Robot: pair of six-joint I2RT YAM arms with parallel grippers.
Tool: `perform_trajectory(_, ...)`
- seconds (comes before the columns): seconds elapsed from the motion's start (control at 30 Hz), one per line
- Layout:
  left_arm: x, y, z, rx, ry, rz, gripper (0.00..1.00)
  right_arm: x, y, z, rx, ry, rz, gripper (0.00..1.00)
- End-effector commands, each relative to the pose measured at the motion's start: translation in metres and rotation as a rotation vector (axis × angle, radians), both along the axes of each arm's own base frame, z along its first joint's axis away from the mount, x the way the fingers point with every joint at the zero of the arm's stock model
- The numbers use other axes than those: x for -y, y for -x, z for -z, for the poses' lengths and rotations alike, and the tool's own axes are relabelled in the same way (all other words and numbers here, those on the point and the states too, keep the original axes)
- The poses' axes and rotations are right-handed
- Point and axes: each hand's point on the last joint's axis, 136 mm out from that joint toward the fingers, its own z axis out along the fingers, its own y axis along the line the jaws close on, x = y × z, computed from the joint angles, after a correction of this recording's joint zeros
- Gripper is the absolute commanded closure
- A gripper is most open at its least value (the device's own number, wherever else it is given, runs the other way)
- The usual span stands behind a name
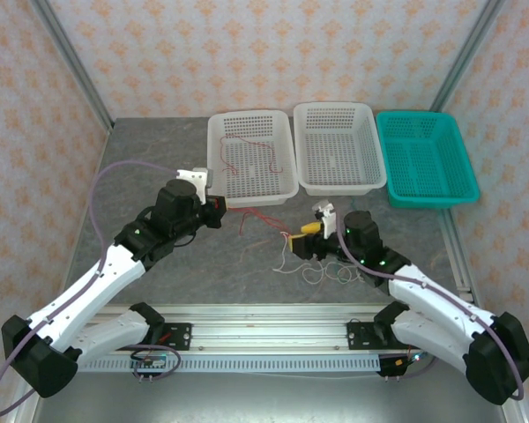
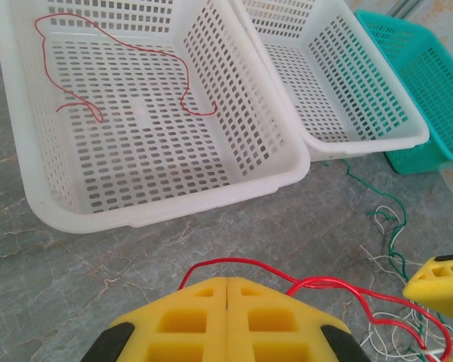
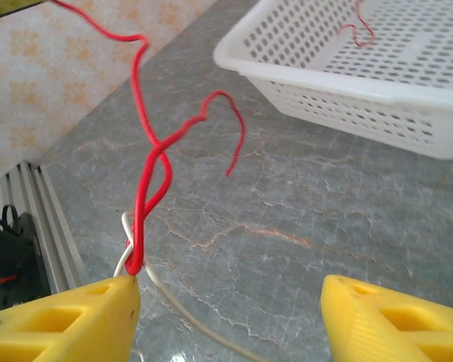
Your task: Untangle the cables
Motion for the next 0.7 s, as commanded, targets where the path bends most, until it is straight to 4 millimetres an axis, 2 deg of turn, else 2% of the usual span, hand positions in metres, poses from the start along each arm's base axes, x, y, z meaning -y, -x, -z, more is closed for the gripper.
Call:
perform_trajectory(0.0,0.0,0.002,-0.012,0.028,-0.018,0.012,1.0,-0.013,0.007,-0.016,0.191,0.008,-0.125,0.35)
perform_trajectory(0.03,0.0,0.002,-0.012,0.029,-0.018,0.011,1.0,-0.012,0.008,-0.012,0.199,0.028,-0.127,0.38)
perform_trajectory(0.13,0.001,0.001,-0.011,0.029,-0.012,0.011,1.0,-0.009,0.005,-0.001,0.205,0.074,-0.109,0.58)
perform_trajectory(0.27,0.004,-0.001,-0.01,0.025,-0.006,0.016,1.0,-0.012,0.002,0.008,0.2,0.087,-0.116,0.67)
perform_trajectory(0.4,0.002,-0.001,-0.01,0.023,-0.014,0.01,1.0,-0.017,-0.002,0.008,0.2,0.067,-0.117,0.83)
perform_trajectory(0.53,-0.011,-0.001,-0.011,0.035,-0.034,-0.052,1.0,-0.014,-0.015,0.013,0.188,0.09,-0.051,1.0)
perform_trajectory(0.67,-0.03,0.0,-0.012,0.048,-0.068,-0.137,1.0,-0.006,-0.028,0.012,0.174,0.078,0.054,1.0)
